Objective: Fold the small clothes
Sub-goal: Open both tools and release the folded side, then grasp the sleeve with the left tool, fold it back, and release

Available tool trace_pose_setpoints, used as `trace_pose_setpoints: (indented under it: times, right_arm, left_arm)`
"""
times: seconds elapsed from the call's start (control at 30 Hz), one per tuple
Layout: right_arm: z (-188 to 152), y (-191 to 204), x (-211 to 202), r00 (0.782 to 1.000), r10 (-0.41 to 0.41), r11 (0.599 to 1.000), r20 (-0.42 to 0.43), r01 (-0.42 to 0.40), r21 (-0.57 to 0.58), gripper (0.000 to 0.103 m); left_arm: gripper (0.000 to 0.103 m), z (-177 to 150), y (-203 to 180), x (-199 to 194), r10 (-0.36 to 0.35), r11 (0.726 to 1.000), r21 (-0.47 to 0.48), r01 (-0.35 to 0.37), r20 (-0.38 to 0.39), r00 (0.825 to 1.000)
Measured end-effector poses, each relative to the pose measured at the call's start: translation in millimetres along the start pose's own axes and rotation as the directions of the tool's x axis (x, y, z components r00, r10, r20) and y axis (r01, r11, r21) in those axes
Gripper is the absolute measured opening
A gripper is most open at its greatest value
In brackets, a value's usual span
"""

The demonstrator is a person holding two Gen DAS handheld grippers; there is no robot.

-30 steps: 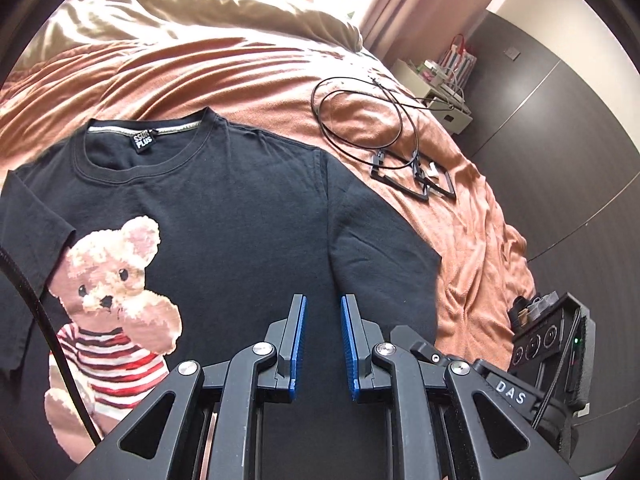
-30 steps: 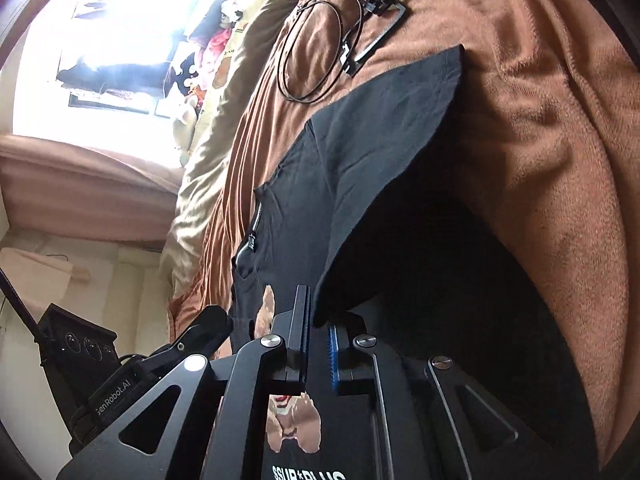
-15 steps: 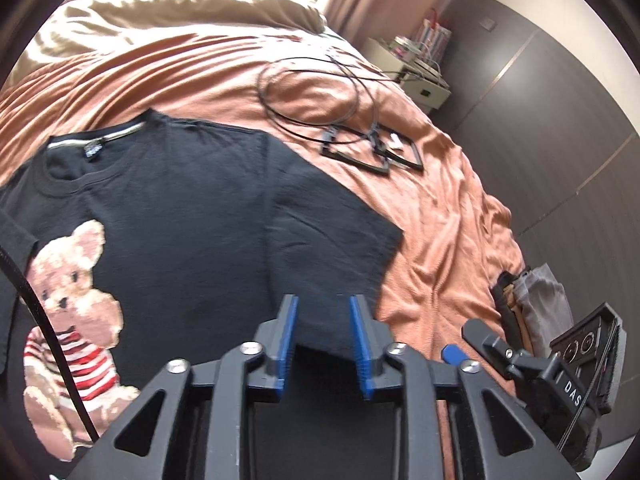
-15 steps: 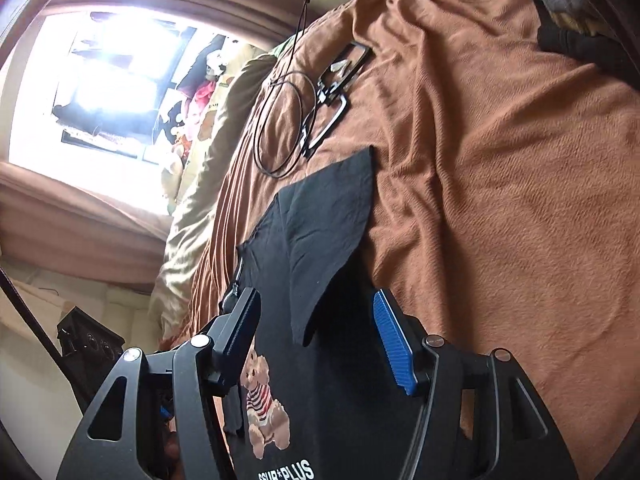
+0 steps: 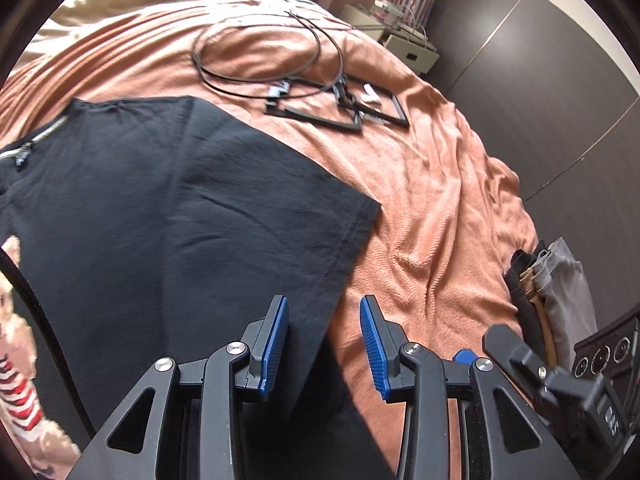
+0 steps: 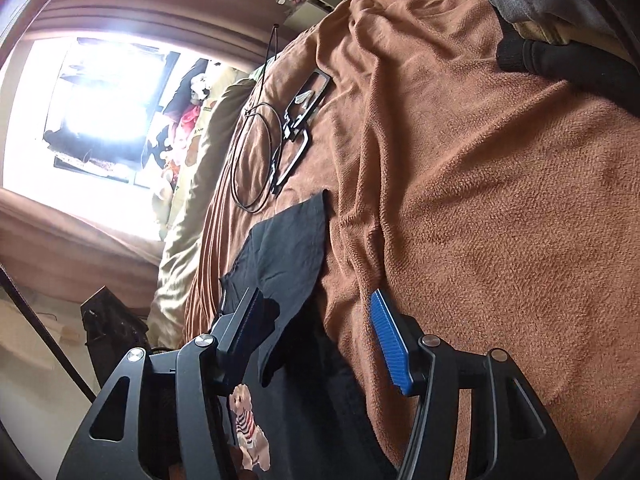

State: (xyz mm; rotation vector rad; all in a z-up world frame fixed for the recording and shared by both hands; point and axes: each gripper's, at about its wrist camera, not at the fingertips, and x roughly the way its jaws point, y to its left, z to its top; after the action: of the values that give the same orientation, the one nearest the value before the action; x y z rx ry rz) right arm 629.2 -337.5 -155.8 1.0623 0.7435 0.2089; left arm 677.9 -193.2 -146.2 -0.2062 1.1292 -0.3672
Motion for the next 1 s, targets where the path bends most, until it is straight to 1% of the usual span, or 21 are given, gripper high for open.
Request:
trace_pose_setpoints:
  times: [0.1,0.17,0.27,0.33,0.43,0.47,0.5,0.53,0.6,0.67,0.7,0.8,0.93,1.0]
  right_arm:
    - [4,0,-4,1.0,0.003,1.0,0.006,-0.003,-0.027,0.054]
    - [8,-1,-7,1.0,0.003,0.999,0.012,-0.003,-0.044,0.049]
    - [14,-4,-13,1.0,-0.017,0.998,0.023,0.019,-0.064,0.045]
    - [15,-10,-18,0.999,-0.023,0.998,0.025,0.025,-0.06,0.042]
    - [14,-18,-22,0.999,-0.037,0.999,0.019,0.037,-0.038,0.042]
    - [13,-20,-24,0.999,-0.046,0.998,0.017,0.046,-0.035,0.042]
    - [14,-22,-25,0.998,-0.053,0.998,0.013,0.054,-0.031,0.042]
    - [14,-23,-27,0.998,-0.054,0.998,0.012,0.054,-0.024,0.042]
    - [14,-22,-32,0.999,-0.042,0.999,0.018,0.042,-0.006,0.042]
    - [12,-19,-36,0.999,-0.038,0.999,0.023,0.038,-0.006,0.042]
    - [10,-18,-38,0.999,-0.035,0.999,0.023,0.035,-0.008,0.042]
    - [5,-13,-35,1.0,-0.022,1.0,0.011,0.022,-0.014,0.042]
    - [2,-11,-36,1.0,-0.016,1.0,0.009,0.017,-0.018,0.042]
    - [2,-10,-36,1.0,-0.008,1.0,0.01,0.008,-0.017,0.042]
  left_arm:
    - [0.039,5,-8,15,0.013,1.0,0.021,-0.013,-0.007,1.0]
    - [0.039,8,-11,22,0.015,1.0,0.027,-0.015,-0.008,1.0]
    - [0.039,14,-14,34,0.019,0.999,0.027,-0.019,-0.008,1.0]
    - [0.039,18,-16,43,0.033,0.999,0.029,-0.033,-0.012,0.999]
    - [0.04,24,-17,55,0.059,0.998,0.025,-0.058,-0.01,0.998]
    - [0.041,25,-18,58,0.06,0.998,0.022,-0.06,-0.009,0.998]
    - [0.046,26,-17,60,0.053,0.998,0.021,-0.053,-0.007,0.999]
    - [0.047,26,-17,62,0.046,0.999,0.027,-0.046,-0.006,0.999]
    - [0.047,28,-16,65,0.056,0.998,0.042,-0.055,-0.013,0.998]
    - [0.037,31,-14,66,0.068,0.997,0.04,-0.067,-0.019,0.998]
    - [0.03,33,-12,66,0.079,0.996,0.032,-0.078,-0.024,0.997]
    - [0.017,36,-6,63,0.08,0.997,0.008,-0.08,-0.03,0.996]
    - [0.013,36,-2,52,0.079,0.997,0.015,-0.079,-0.008,0.997]
    - [0.013,38,2,42,0.057,0.998,0.005,-0.057,0.005,0.998]
